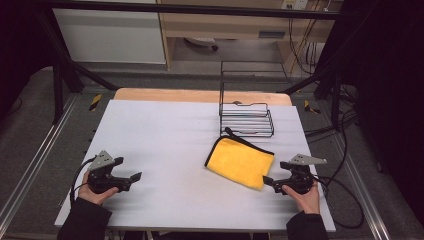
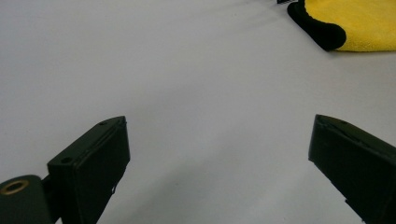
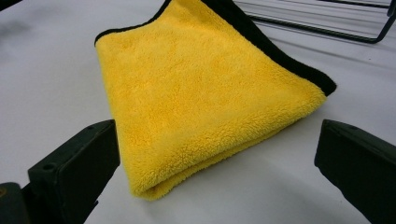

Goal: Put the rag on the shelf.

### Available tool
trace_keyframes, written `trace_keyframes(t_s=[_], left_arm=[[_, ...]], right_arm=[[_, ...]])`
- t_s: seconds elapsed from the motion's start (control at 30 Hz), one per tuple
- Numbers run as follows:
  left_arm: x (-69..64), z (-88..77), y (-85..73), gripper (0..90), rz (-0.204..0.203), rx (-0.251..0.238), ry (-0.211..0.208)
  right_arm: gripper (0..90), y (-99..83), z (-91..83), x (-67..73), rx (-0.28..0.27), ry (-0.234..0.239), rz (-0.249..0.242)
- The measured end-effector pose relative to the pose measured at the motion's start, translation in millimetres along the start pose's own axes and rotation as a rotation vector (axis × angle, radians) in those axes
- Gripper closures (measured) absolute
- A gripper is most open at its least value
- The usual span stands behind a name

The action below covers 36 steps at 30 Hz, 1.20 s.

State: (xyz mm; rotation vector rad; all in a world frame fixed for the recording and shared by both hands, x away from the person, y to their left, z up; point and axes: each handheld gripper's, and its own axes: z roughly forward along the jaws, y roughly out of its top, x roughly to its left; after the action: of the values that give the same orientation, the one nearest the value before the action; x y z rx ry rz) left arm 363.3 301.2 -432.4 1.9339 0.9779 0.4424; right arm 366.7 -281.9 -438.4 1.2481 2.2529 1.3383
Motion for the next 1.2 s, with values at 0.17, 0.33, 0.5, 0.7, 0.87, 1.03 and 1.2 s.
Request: trace_keyframes(t_s=[0.17, 0.33, 0.5, 0.7, 0.87, 1.03, 1.2], left_arm=[[-0.6, -0.3, -0.4, 5.2, 0.007, 0.002, 0.003], [-0.3, -0.6, -1.7, 5.2, 0.008, 0.002, 0.004], [0.2, -1.3, -2.1, 5.2, 0.001, -0.003, 0.008], [1.4, -1.7, -2.7, 5.4, -0.004, 0.000, 0.013], [1.2, -1.5, -2.7, 5.5, -0.005, 0.000, 0.012], [0.2, -1.1, -2.7, 5.5, -0.005, 0.000, 0.013], [-0.6, -1.8, -2.1, 5.6, 0.000, -0.001, 0.018]], right_arm=[[0.6, 0.0, -0.5, 0.4, -0.002, 0.001, 0.002], [0.6, 0.7, -1.0, 1.6, -0.003, -0.002, -0.003], [0.6, 3.8, 2.1, 6.7, -0.004, 0.002, -0.012], [0.6, 6.0, 8.5, 13.5, 0.012, 0.006, -0.019], [0.6, 10.6, 13.4, 21.4, 0.014, 0.009, -0.038], [0.6, 17.3, 19.1, 31.3, 0.010, 0.002, -0.051], [1.0, 23.6, 28.9, 43.8, 0.029, -0.004, -0.081]])
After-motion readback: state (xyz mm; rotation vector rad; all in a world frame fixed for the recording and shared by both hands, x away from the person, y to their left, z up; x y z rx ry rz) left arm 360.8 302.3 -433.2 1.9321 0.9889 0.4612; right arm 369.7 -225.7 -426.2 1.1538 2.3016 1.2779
